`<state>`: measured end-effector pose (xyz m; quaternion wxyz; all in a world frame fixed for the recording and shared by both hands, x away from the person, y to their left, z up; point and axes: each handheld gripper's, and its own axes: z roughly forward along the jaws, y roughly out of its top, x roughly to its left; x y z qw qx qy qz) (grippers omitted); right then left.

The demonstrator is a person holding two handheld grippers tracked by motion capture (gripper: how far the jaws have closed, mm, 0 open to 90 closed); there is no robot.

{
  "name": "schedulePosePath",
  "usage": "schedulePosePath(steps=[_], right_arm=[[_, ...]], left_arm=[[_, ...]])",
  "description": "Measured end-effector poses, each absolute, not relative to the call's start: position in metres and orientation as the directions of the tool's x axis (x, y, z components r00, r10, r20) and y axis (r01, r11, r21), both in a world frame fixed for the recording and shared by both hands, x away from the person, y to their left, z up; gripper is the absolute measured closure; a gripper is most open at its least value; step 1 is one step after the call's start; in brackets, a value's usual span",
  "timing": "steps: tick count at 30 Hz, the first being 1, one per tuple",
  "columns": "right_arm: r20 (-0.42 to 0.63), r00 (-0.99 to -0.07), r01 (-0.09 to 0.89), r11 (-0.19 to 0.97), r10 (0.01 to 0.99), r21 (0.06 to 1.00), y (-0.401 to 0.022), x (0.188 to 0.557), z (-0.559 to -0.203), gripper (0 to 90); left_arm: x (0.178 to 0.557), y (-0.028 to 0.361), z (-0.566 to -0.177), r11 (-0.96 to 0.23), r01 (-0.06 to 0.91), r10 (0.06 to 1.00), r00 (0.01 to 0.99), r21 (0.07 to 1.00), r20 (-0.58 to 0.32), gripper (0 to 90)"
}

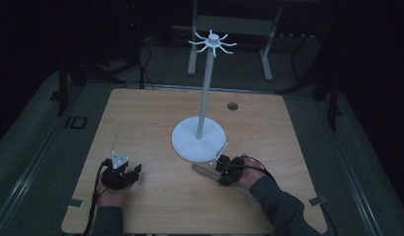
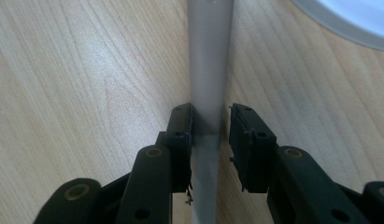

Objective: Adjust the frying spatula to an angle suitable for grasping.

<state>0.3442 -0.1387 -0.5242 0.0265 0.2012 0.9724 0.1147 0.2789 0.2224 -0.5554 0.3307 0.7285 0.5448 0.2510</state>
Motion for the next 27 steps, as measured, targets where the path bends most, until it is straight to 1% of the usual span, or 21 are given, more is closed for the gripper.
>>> schedulePosePath(steps=[2,6,11,17,27], right_arm=[[-0.002,-0.919,0.384,0.894,0.395,0.231,-0.138,0.344,-0.526,73.8],[-0.013,-0.916,0.385,0.888,0.401,0.25,-0.14,0.342,-0.525,74.4],[-0.013,-0.892,0.426,0.851,0.452,0.307,-0.152,0.344,-0.518,74.0],[-0.029,-0.846,0.501,0.813,0.532,0.296,-0.158,0.355,-0.521,73.2],[-0.005,-0.826,0.539,0.791,0.564,0.291,-0.155,0.361,-0.528,70.4]], left_arm=[[0.279,0.223,-0.555,-0.188,0.627,0.96,0.28,0.756,0.006,46.7],[0.279,0.223,-0.555,-0.186,0.627,0.96,0.279,0.757,0.005,46.5],[0.279,0.222,-0.555,-0.188,0.629,0.96,0.279,0.754,0.007,46.5],[0.279,0.222,-0.555,-0.187,0.629,0.961,0.278,0.754,0.007,46.3],[0.279,0.222,-0.555,-0.187,0.629,0.961,0.277,0.754,0.008,46.1]])
